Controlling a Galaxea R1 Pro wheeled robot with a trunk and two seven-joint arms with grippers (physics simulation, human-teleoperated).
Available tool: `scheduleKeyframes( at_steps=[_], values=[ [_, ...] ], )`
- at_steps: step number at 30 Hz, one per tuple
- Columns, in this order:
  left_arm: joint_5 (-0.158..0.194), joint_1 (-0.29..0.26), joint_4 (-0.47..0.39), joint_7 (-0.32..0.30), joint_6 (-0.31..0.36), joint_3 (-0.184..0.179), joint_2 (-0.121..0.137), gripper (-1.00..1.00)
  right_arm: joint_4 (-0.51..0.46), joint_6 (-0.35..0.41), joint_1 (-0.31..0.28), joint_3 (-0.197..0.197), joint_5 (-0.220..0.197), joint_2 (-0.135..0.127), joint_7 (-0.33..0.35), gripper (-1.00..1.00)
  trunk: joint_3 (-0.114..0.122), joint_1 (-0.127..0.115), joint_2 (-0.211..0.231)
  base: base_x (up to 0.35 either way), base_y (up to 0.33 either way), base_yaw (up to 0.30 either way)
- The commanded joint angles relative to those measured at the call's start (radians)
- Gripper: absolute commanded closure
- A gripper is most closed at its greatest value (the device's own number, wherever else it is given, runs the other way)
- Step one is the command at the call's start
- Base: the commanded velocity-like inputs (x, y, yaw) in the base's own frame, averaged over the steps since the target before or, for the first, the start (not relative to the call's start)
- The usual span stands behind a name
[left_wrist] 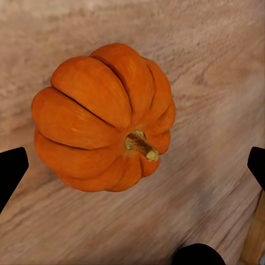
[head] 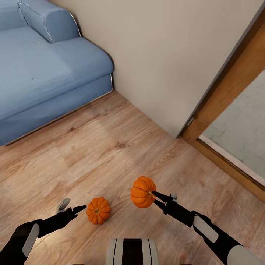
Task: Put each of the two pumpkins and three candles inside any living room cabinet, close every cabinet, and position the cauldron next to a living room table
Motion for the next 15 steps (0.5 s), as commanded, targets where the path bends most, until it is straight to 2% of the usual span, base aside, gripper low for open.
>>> scheduleKeyframes(
  at_steps=[1,3,11,14,15],
  values=[
    [0.002,0.000,0.000,-0.002,0.006,0.002,0.000,-1.00,0.000,0.007,-0.001,0.005,-0.011,-0.001,0.001,1.00,-0.001,0.000,0.000,0.000,-0.002,0.000],
    [0.002,0.000,0.000,-0.002,0.003,0.002,0.000,-1.00,0.000,0.007,-0.001,0.005,-0.011,-0.001,0.001,1.00,-0.001,0.000,0.000,0.000,-0.001,0.000],
    [0.002,0.000,0.001,-0.002,-0.027,0.002,-0.004,-1.00,0.000,0.007,-0.001,0.005,-0.010,-0.001,-0.007,1.00,-0.031,0.003,-0.002,0.000,0.000,0.000],
    [0.001,0.000,0.000,-0.002,-0.029,0.002,-0.006,-1.00,0.000,0.008,-0.001,0.005,-0.010,-0.002,-0.080,1.00,-0.043,0.005,-0.003,0.000,0.000,0.000],
    [0.001,0.000,0.000,-0.001,-0.029,0.002,-0.006,-1.00,0.000,0.008,-0.001,0.005,-0.009,-0.002,-0.137,1.00,-0.047,0.005,-0.003,0.000,0.000,0.000]
  ],
)
